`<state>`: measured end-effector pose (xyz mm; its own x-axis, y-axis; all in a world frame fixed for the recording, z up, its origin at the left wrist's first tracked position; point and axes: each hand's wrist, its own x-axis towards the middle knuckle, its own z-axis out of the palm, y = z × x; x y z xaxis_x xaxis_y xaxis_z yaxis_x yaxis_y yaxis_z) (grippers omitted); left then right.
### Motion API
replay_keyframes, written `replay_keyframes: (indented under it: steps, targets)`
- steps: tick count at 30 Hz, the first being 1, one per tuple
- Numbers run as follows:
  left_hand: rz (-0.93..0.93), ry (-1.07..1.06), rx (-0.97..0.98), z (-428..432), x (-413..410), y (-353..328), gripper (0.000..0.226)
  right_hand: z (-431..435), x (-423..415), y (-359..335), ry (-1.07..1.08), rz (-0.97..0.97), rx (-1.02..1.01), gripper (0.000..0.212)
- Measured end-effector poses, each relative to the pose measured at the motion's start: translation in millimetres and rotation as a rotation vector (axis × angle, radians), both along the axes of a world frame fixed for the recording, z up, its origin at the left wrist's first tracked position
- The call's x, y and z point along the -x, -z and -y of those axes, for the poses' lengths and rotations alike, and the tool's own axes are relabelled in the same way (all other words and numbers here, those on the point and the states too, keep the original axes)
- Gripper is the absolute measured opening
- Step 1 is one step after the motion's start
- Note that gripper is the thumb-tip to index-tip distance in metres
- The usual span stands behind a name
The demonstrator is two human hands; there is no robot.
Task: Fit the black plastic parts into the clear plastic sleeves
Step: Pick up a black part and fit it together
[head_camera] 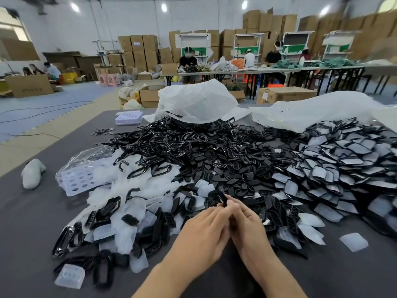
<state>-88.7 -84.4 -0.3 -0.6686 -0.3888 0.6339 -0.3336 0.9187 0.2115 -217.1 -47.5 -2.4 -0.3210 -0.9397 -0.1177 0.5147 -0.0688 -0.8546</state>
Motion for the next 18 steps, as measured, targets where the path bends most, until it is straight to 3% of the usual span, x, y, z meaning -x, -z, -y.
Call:
replay_keyframes:
  steps: [3, 6, 10, 12, 15, 18]
  targets:
    - [-0.139, 0.059, -0.026, 3, -1, -1, 0.037, 5, 3, 1, -0.002, 0.034, 0.039, 0.016]
    - [-0.283, -0.015, -0.055, 10, -1, 3, 0.032, 7, 3, 3, 0.020, 0.027, 0.065, 0.018]
    - [-0.548, -0.211, -0.588, 11, 2, 1, 0.024, 10, 3, 5, 0.091, -0.021, 0.067, 0.019]
    - [-0.657, -0.243, -0.756, 14, 5, 2, 0.023, 12, 4, 7, 0.114, -0.011, 0.065, 0.018]
    - [-0.649, -0.178, -0.923, 14, 9, 0, 0.013, 11, 4, 10, 0.075, -0.006, 0.082, 0.028]
    - [-0.604, -0.185, -0.898, 13, 7, -2, 0.018, 9, -1, 10, 0.033, -0.176, 0.072, 0.030]
